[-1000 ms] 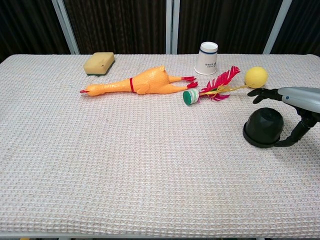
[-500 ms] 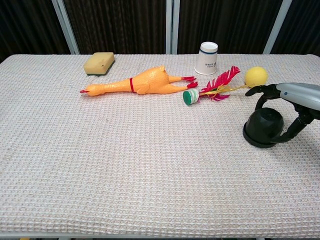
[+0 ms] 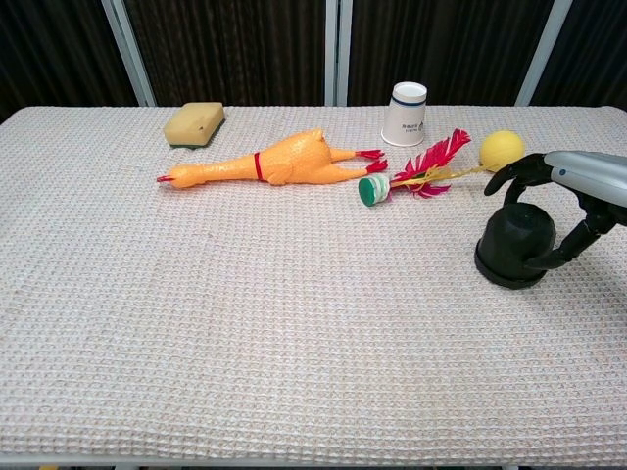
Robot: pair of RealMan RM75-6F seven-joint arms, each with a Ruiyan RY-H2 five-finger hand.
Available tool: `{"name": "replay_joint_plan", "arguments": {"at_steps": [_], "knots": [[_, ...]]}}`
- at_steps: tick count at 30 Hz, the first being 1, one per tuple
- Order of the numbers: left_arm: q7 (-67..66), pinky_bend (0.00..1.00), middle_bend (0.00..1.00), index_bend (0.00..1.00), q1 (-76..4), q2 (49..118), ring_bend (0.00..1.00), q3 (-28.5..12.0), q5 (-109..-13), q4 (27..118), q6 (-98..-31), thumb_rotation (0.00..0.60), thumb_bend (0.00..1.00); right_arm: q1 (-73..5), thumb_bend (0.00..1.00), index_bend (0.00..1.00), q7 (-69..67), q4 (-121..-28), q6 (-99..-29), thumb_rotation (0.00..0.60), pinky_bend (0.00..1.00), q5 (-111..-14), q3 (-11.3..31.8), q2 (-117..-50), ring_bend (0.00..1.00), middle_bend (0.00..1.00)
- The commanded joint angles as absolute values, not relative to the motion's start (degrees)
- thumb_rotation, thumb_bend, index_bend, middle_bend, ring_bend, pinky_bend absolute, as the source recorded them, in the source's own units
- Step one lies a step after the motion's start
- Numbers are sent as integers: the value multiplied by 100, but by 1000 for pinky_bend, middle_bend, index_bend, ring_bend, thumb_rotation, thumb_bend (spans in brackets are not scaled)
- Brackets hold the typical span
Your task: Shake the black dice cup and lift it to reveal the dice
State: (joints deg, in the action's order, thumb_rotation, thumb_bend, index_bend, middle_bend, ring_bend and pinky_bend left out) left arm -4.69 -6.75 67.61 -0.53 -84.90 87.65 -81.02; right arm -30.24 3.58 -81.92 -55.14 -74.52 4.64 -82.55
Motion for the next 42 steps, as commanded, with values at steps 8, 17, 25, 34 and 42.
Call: {"name": "replay_joint_plan", "arguments": {"at_steps": [8, 17, 25, 34, 42], "knots": [[-538, 108, 56, 81, -700, 6761, 0, -60, -8500, 8818, -8078, 600, 117, -2885, 64, 237, 74, -8510, -6008, 600, 0, -7690, 615, -7949, 0, 373], [-611, 108, 56, 81, -729, 6757, 0, -77, -8506, 8876, -8065, 600, 117, -2554, 64, 237, -254, -8188, -6147, 600, 0, -7420, 590, -7635, 0, 372], [-675, 109, 56, 81, -748, 6767, 0, -75, -8499, 8899, -8039, 600, 117, -2416, 64, 236, -631, -7589, -6006, 600, 0, -7348, 506, -7834, 0, 372], [-704, 108, 56, 80, -750, 6740, 0, -85, -8470, 8933, -8036, 600, 117, -2464, 0, 4, -1059, -7488, -5763, 600, 0, -7534, 472, -7762, 0, 85], [-765, 108, 56, 80, -745, 6686, 0, -107, -8503, 9043, -8112, 600, 117, -2363, 0, 0, -1107, -8020, -6223, 600, 0, -7808, 572, -7378, 0, 40]]}}
